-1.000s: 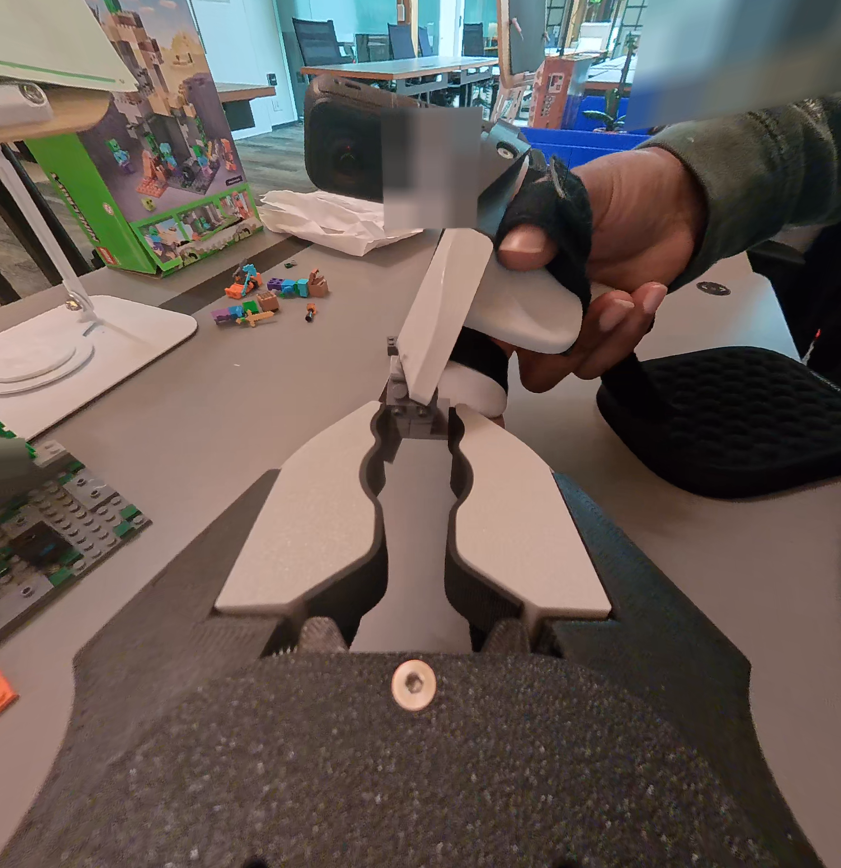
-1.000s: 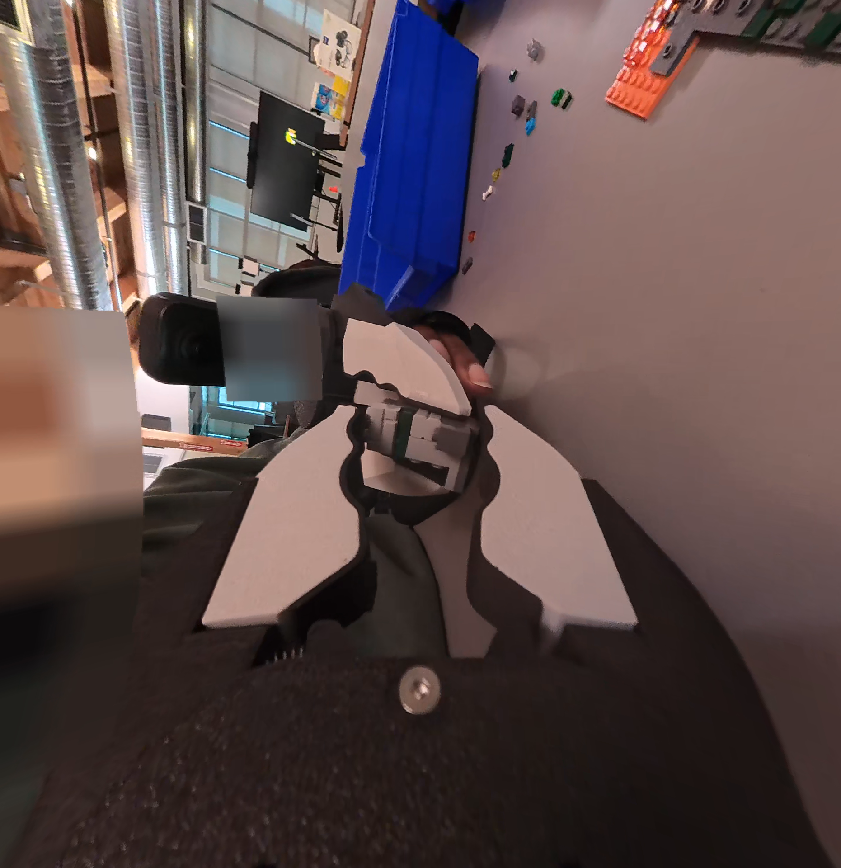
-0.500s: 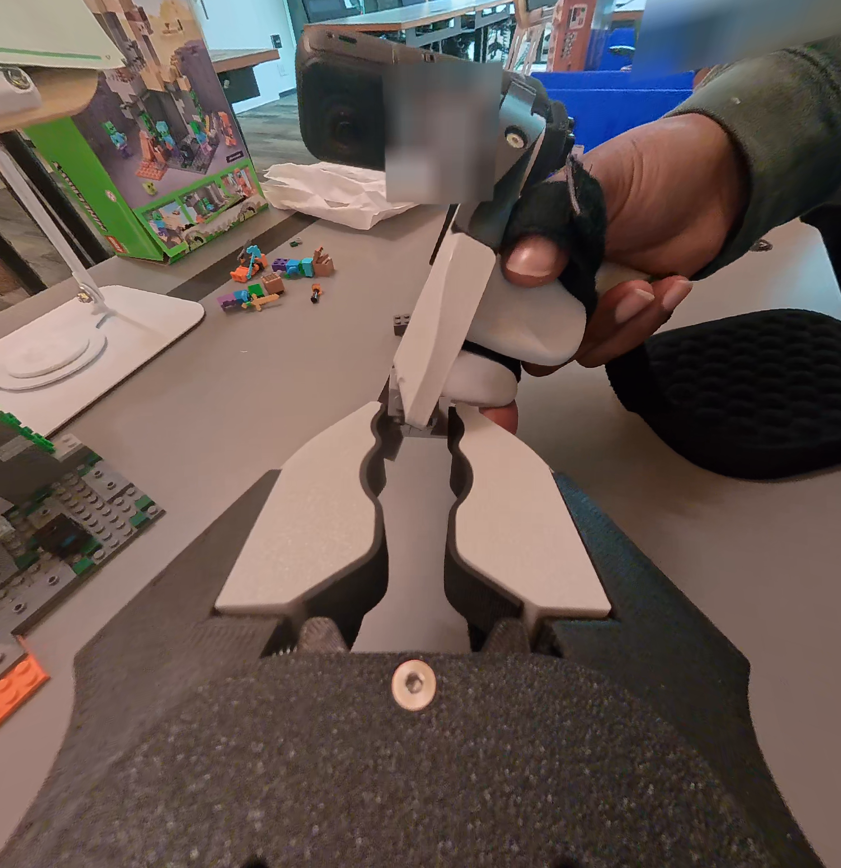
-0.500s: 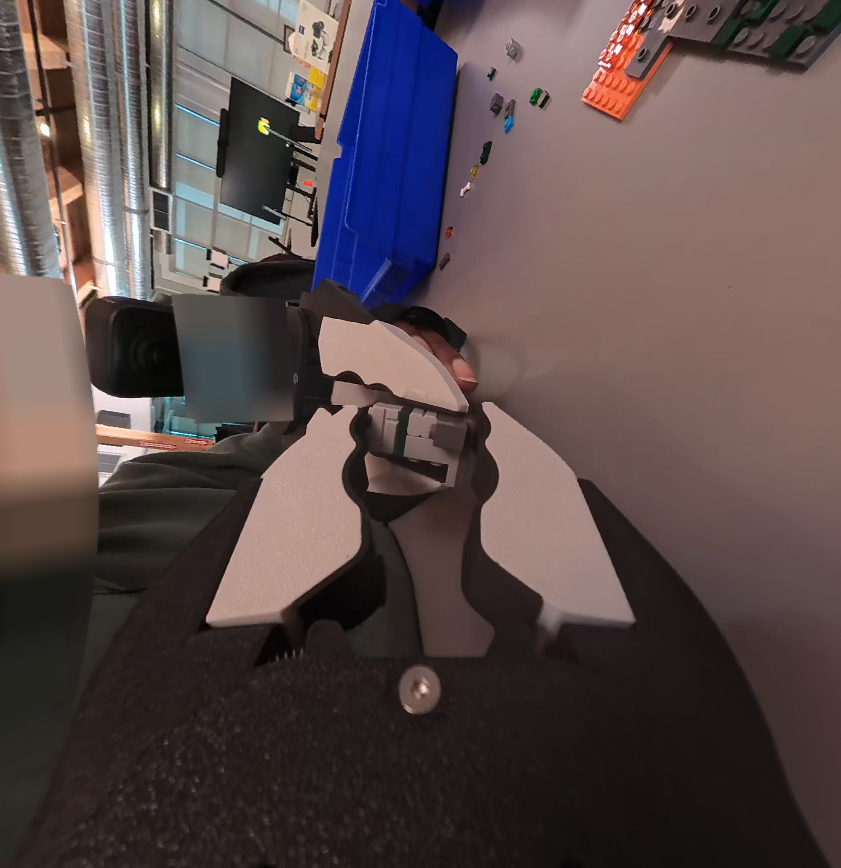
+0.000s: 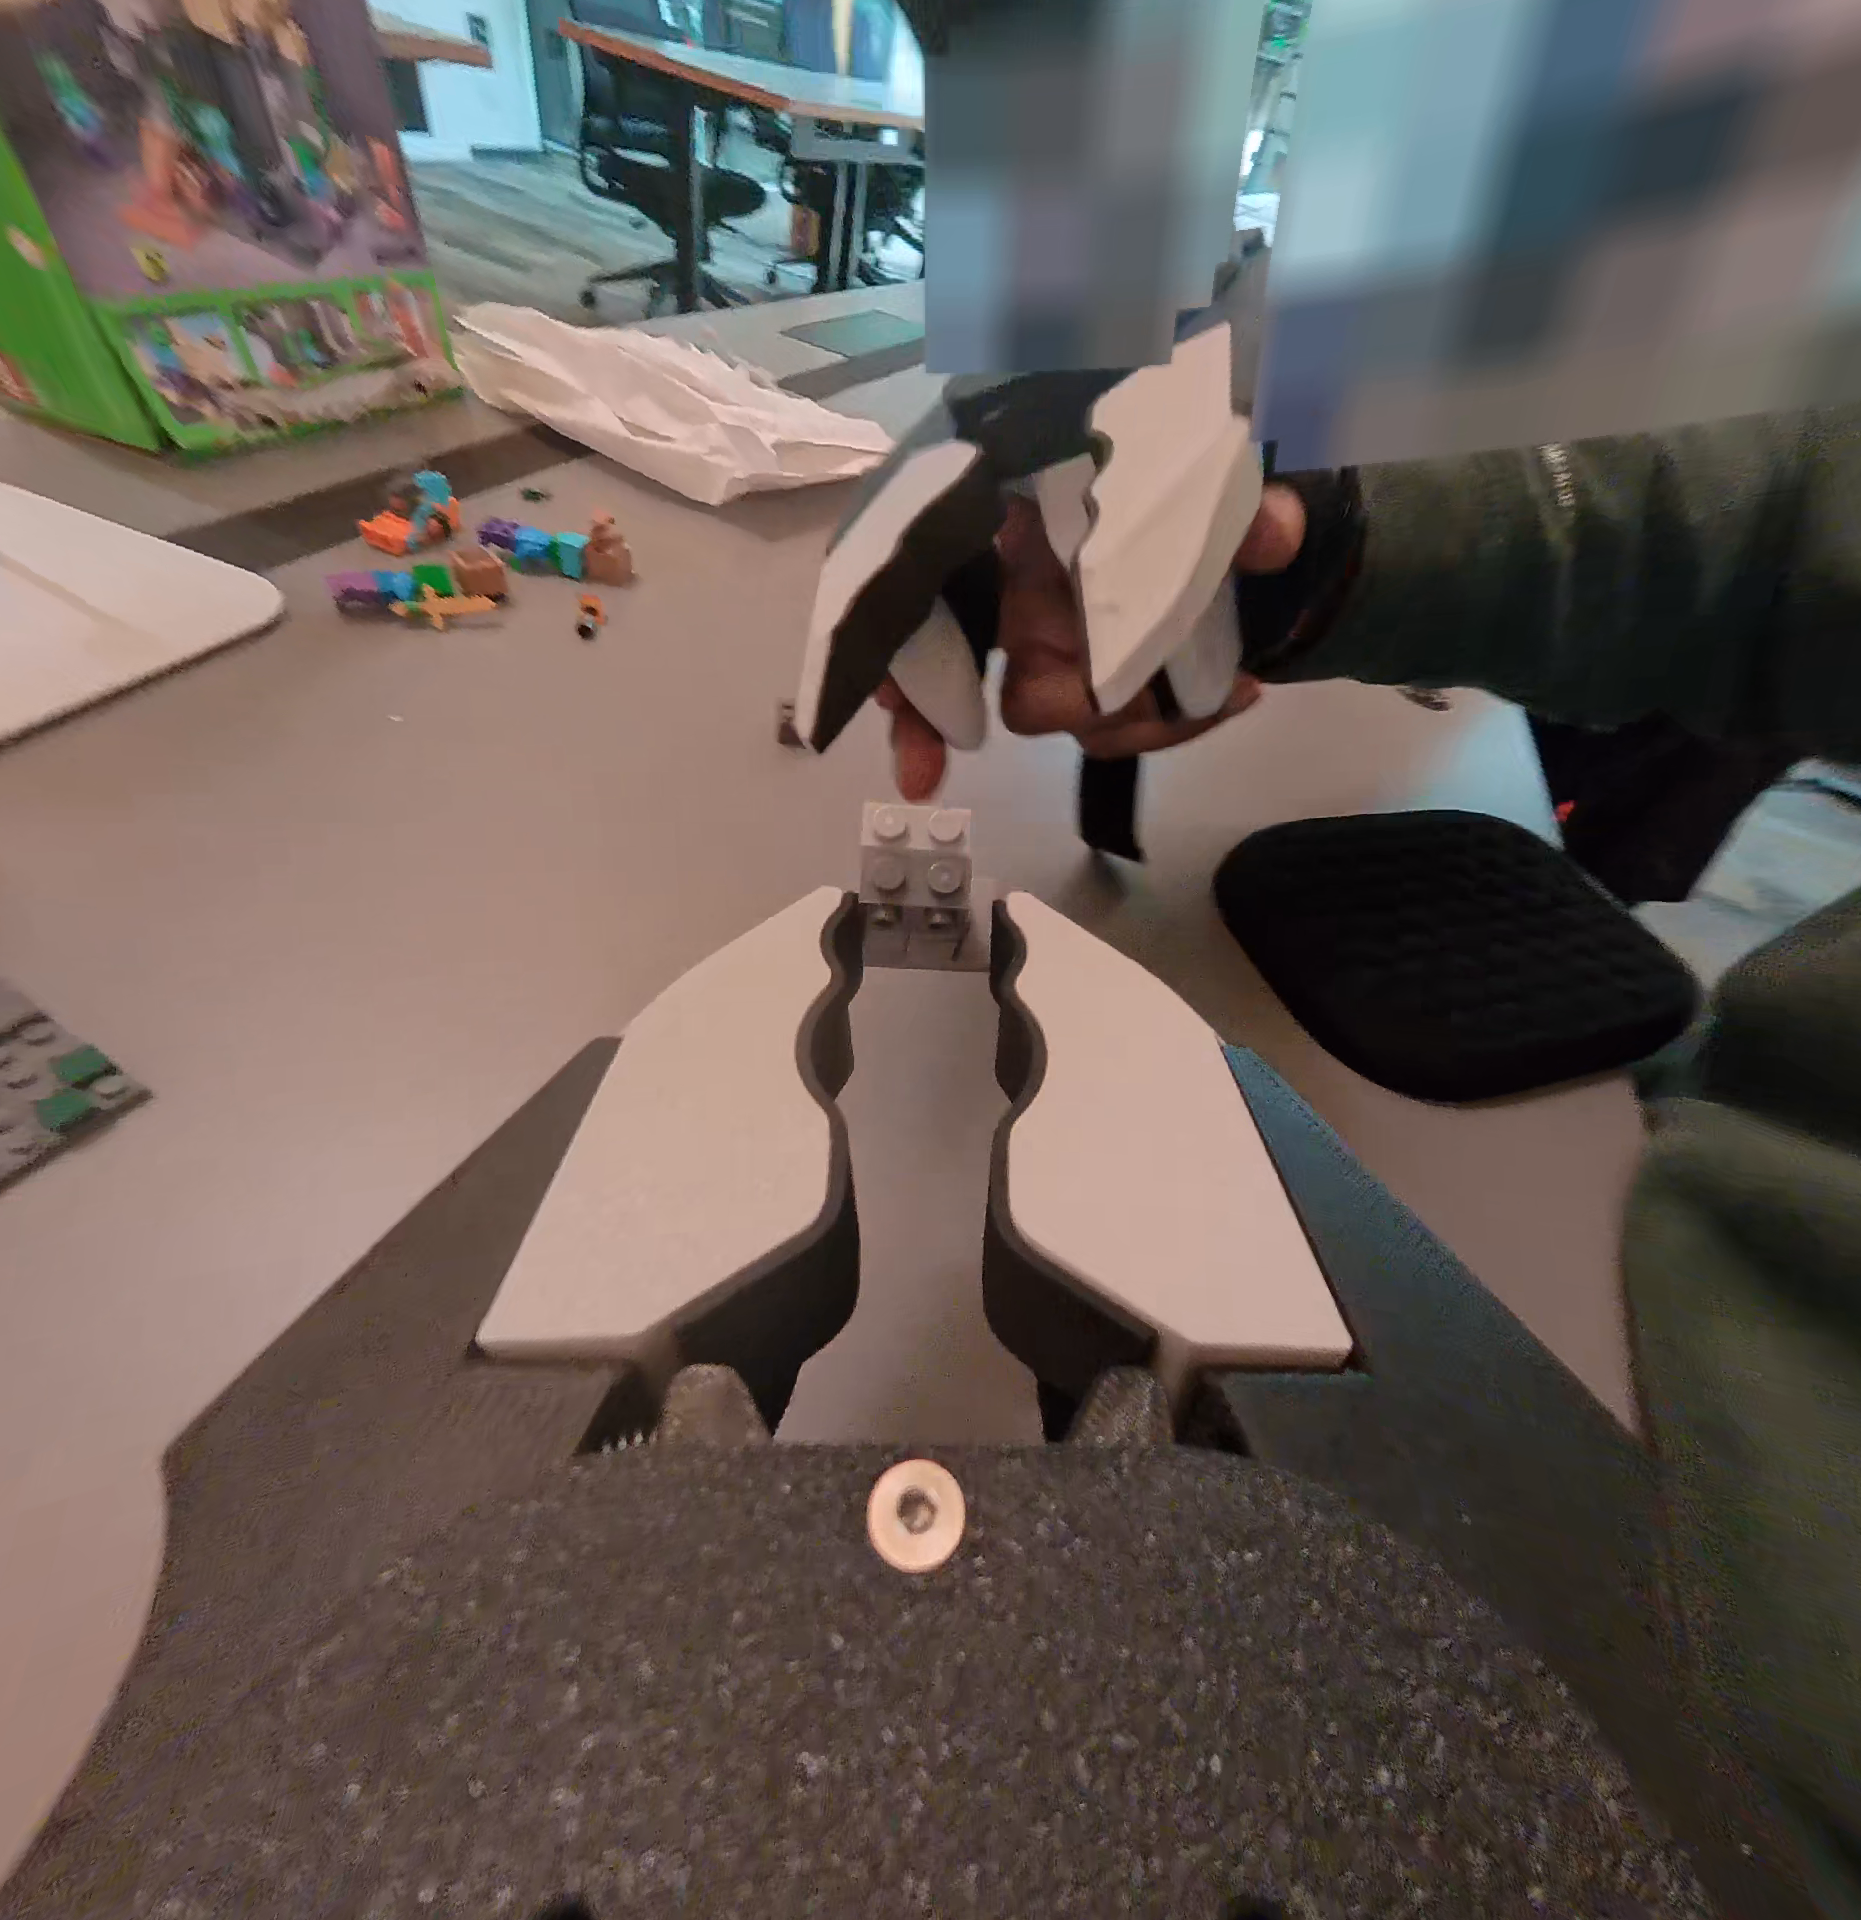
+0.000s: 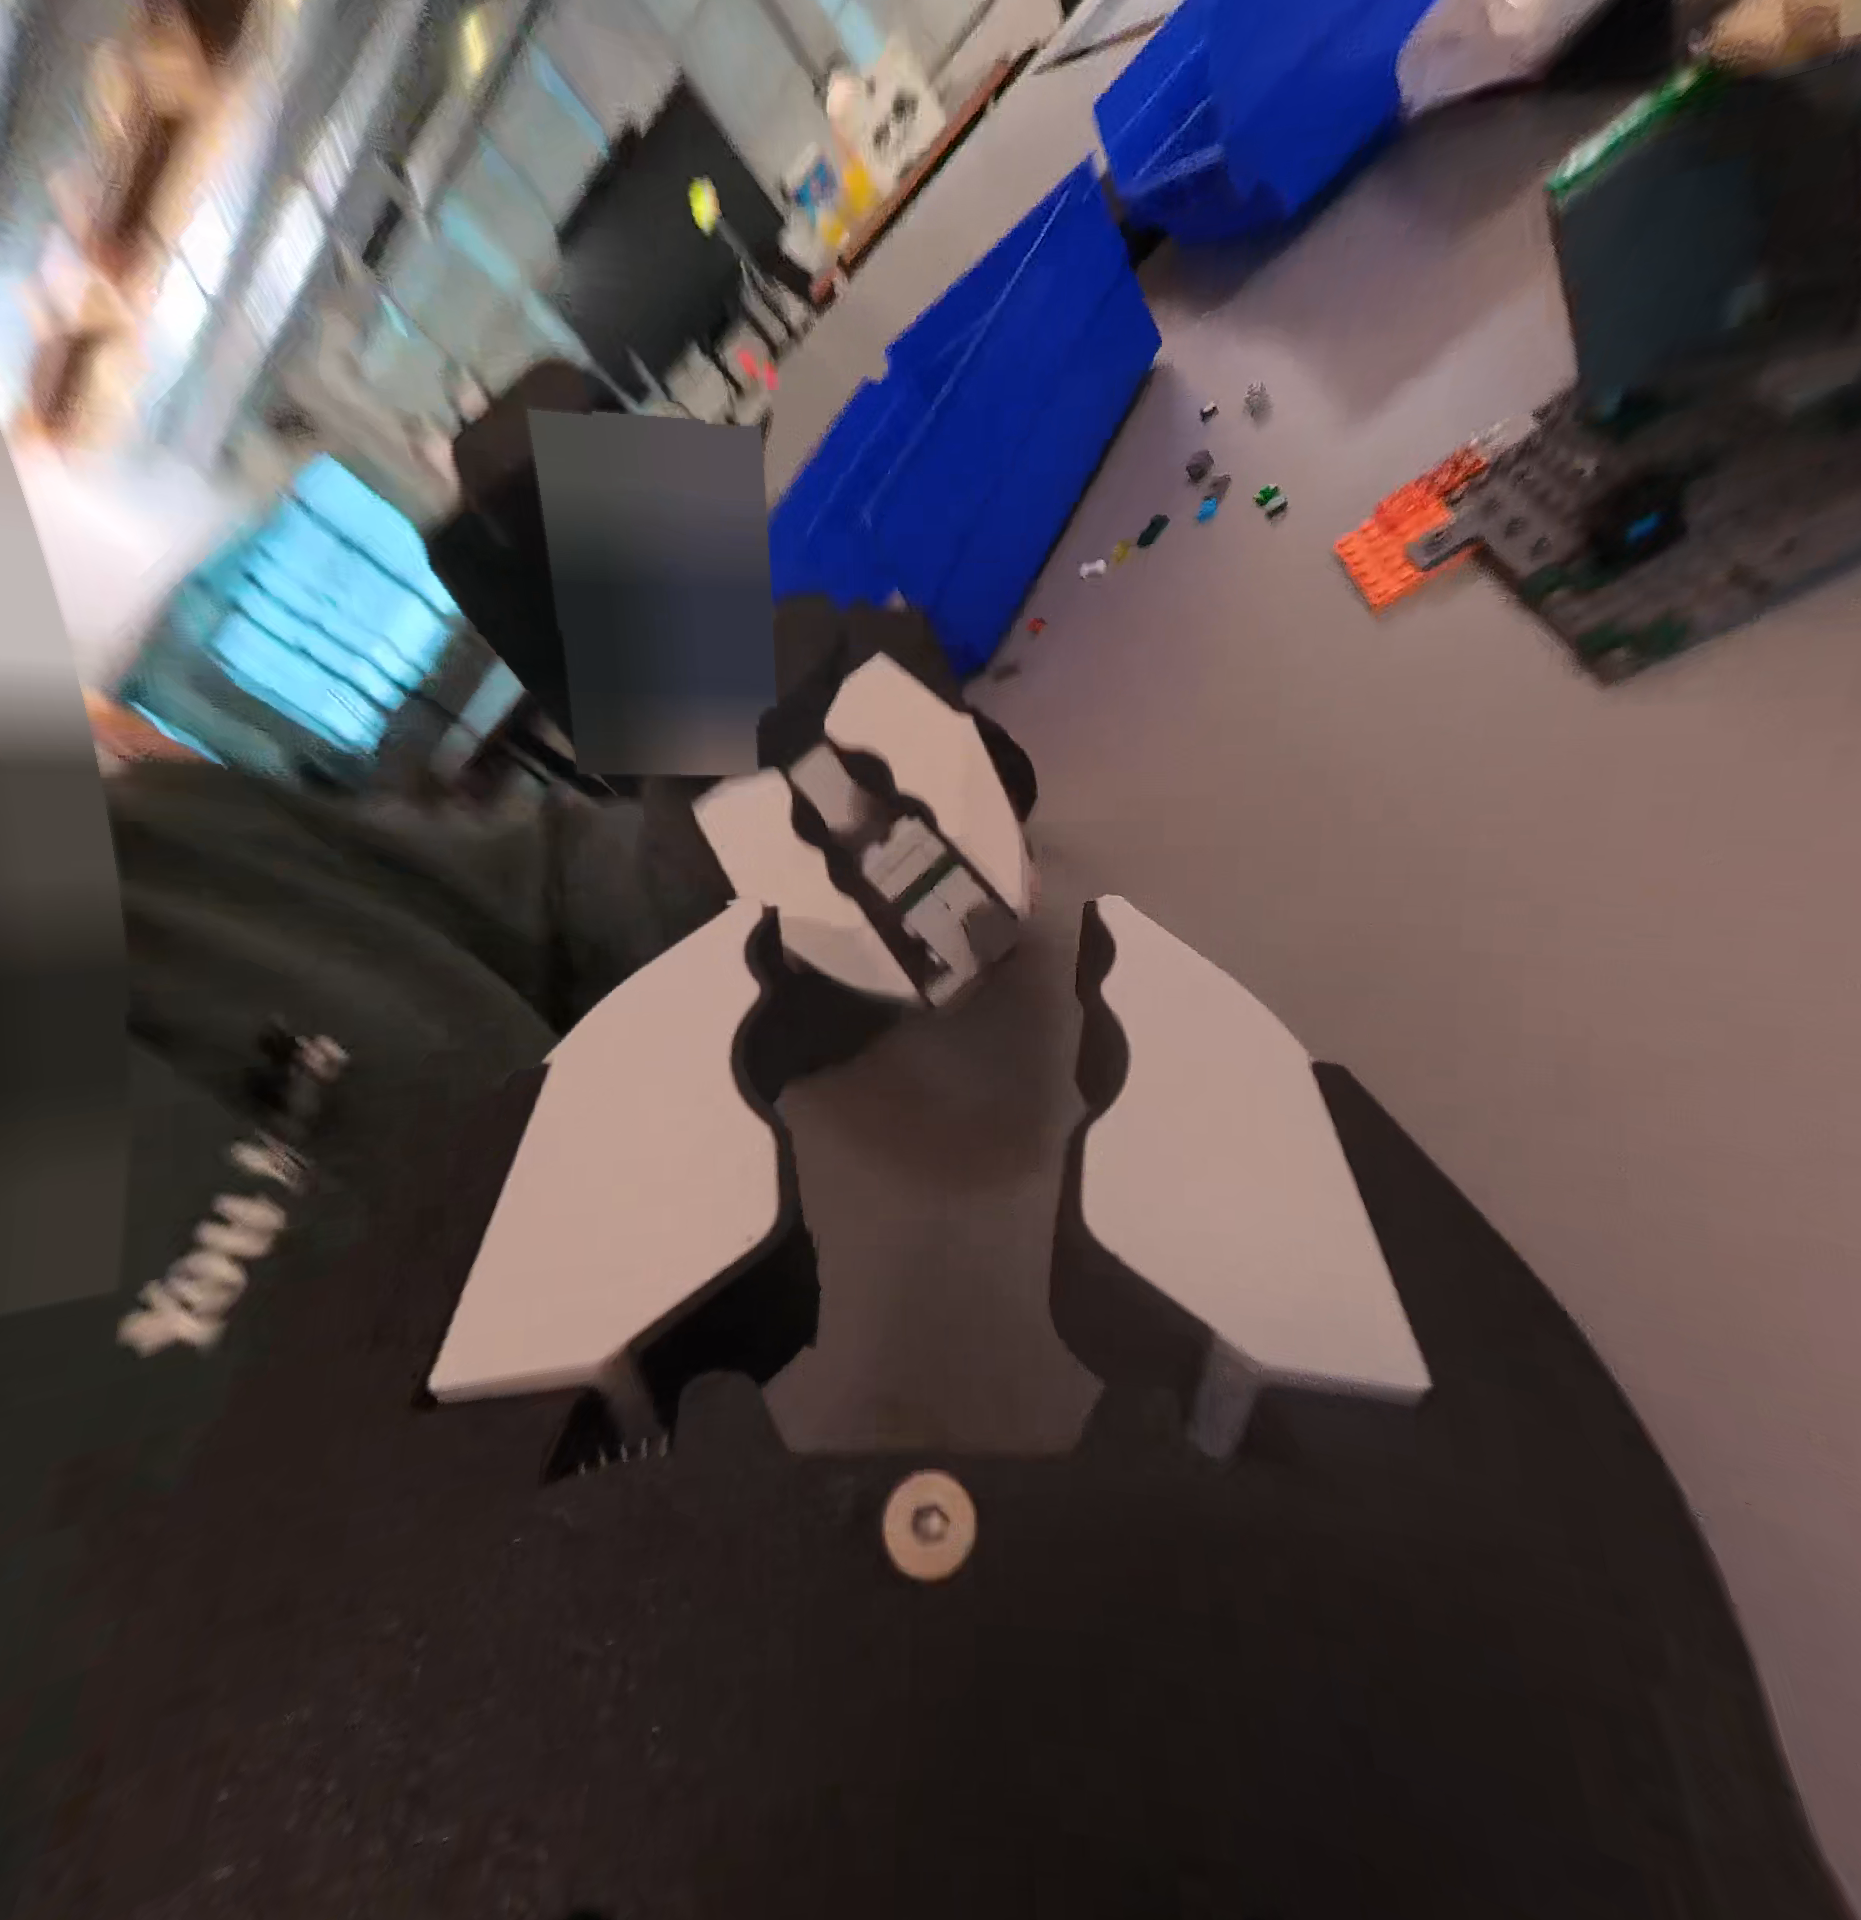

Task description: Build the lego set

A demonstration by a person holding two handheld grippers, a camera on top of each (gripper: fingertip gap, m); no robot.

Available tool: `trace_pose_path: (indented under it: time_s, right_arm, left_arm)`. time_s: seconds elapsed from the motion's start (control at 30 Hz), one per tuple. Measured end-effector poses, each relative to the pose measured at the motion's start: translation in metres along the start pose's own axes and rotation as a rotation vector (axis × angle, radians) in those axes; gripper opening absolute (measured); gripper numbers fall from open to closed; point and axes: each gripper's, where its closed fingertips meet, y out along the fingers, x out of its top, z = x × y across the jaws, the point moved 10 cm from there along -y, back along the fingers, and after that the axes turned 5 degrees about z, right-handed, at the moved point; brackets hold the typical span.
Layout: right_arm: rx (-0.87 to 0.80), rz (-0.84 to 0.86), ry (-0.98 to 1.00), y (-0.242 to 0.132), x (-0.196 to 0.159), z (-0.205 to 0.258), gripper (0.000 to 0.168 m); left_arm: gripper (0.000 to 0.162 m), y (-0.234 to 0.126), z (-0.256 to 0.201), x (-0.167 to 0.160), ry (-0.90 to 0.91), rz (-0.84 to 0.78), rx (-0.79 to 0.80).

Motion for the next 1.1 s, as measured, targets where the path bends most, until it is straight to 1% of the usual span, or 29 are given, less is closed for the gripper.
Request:
trace_pose_path:
  time_s: [0.07, 0.1, 0.17, 0.23, 0.3, 0.4, 0.43, 0.57, 0.67, 0.77, 0.83, 0.87, 0.97, 1.03, 1.1]
  right_arm:
    - [-0.119, 0.096, -0.231, -0.005, -0.006, 0.002, 0.055]
    - [-0.15, 0.146, -0.329, -0.006, -0.009, 0.005, 0.055]
    - [-0.193, 0.229, -0.487, -0.003, -0.014, 0.009, 0.054]
    - [-0.209, 0.266, -0.594, 0.004, -0.017, 0.011, 0.049]
    - [-0.147, 0.264, -0.596, 0.01, -0.015, 0.011, 0.041]
    - [-0.073, 0.22, -0.533, 0.017, -0.01, 0.006, 0.031]
    - [-0.053, 0.214, -0.519, 0.018, -0.01, 0.004, 0.031]
    - [-0.048, 0.237, -0.53, 0.025, -0.018, 0.001, 0.03]
    - [-0.045, 0.228, -0.534, 0.027, -0.024, -0.001, 0.017]
    - [-0.065, 0.184, -0.57, 0.025, -0.028, -0.003, 0.016]
    - [-0.081, 0.145, -0.579, 0.022, -0.026, -0.005, 0.016]
    - [-0.098, 0.132, -0.589, 0.02, -0.024, -0.008, 0.016]
    - [-0.193, 0.13, -0.615, 0.015, -0.018, -0.024, 0.016]
    - [-0.251, 0.165, -0.632, 0.021, -0.021, -0.034, 0.016]
    - [-0.275, 0.173, -0.636, 0.03, -0.025, -0.041, 0.016]
  left_arm:
    - [0.023, 0.003, 0.003, -0.003, -0.054, 0.03, -0.075]
    - [0.023, 0.004, 0.005, -0.004, -0.069, 0.041, -0.101]
    - [0.023, 0.007, 0.006, -0.007, -0.081, 0.08, -0.148]
    - [0.023, 0.011, 0.005, -0.011, -0.069, 0.122, -0.172]
    - [0.023, 0.016, 0.003, -0.013, -0.031, 0.157, -0.174]
    - [0.023, 0.021, -0.003, -0.015, 0.031, 0.205, -0.155]
    - [0.023, 0.022, -0.004, -0.015, 0.038, 0.212, -0.149]
    - [0.023, 0.027, -0.004, -0.015, 0.051, 0.229, -0.121]
    - [0.024, 0.03, -0.004, -0.016, 0.062, 0.249, -0.105]
    - [0.025, 0.031, -0.003, -0.016, 0.064, 0.231, -0.077]
    - [0.038, 0.029, 0.0, -0.016, 0.078, 0.215, -0.021]
    - [0.039, 0.027, 0.004, -0.016, 0.088, 0.211, 0.008]
    - [0.033, 0.017, 0.014, -0.016, 0.122, 0.188, 0.122]
    - [0.031, 0.012, 0.019, -0.017, 0.093, 0.172, 0.15]
    - [0.028, 0.009, 0.022, -0.019, 0.085, 0.166, 0.181]
